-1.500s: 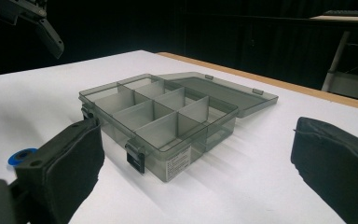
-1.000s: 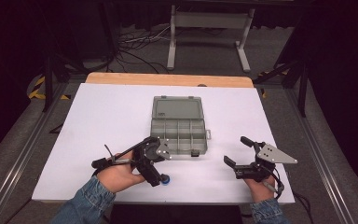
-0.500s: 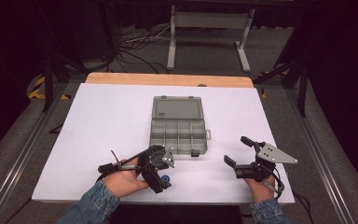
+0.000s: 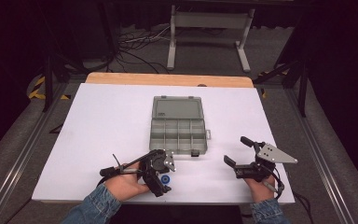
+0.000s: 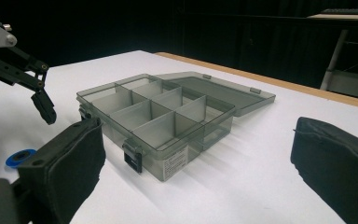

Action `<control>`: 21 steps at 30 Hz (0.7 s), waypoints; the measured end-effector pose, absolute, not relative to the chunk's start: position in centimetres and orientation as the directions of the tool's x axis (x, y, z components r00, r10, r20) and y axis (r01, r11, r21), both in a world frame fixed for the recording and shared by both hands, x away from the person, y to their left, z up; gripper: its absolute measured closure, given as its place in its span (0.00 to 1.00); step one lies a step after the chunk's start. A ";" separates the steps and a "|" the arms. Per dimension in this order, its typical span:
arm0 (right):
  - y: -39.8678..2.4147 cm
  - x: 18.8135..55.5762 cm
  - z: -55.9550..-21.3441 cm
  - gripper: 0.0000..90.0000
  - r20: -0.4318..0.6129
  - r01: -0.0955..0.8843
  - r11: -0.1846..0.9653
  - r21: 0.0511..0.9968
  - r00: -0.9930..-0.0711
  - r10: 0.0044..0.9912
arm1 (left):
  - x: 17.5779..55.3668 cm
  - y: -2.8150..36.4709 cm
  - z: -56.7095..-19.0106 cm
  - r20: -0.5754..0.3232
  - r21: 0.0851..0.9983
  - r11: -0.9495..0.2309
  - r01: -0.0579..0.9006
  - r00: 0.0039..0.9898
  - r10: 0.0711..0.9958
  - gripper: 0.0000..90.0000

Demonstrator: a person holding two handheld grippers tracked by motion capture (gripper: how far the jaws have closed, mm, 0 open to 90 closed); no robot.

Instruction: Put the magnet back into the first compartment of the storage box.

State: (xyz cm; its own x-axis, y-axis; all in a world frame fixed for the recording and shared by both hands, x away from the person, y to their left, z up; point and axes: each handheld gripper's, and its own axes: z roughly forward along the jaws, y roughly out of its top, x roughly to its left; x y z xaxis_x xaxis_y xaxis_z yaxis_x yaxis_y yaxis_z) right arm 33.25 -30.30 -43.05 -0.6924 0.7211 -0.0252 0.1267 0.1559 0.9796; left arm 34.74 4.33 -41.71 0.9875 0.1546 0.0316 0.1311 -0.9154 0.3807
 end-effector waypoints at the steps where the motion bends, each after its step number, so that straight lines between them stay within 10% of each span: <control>1: -30.3 33.3 -43.1 0.04 -0.026 0.127 0.156 0.980 -0.692 0.721 | 34.7 4.3 -41.8 0.032 0.378 -0.917 0.127 0.988 0.150 0.14; 21: -30.2 33.3 -43.1 0.04 -0.024 0.129 0.159 0.979 -0.699 0.715 | 34.7 4.2 -42.6 0.033 0.349 -0.924 0.156 0.983 0.178 0.41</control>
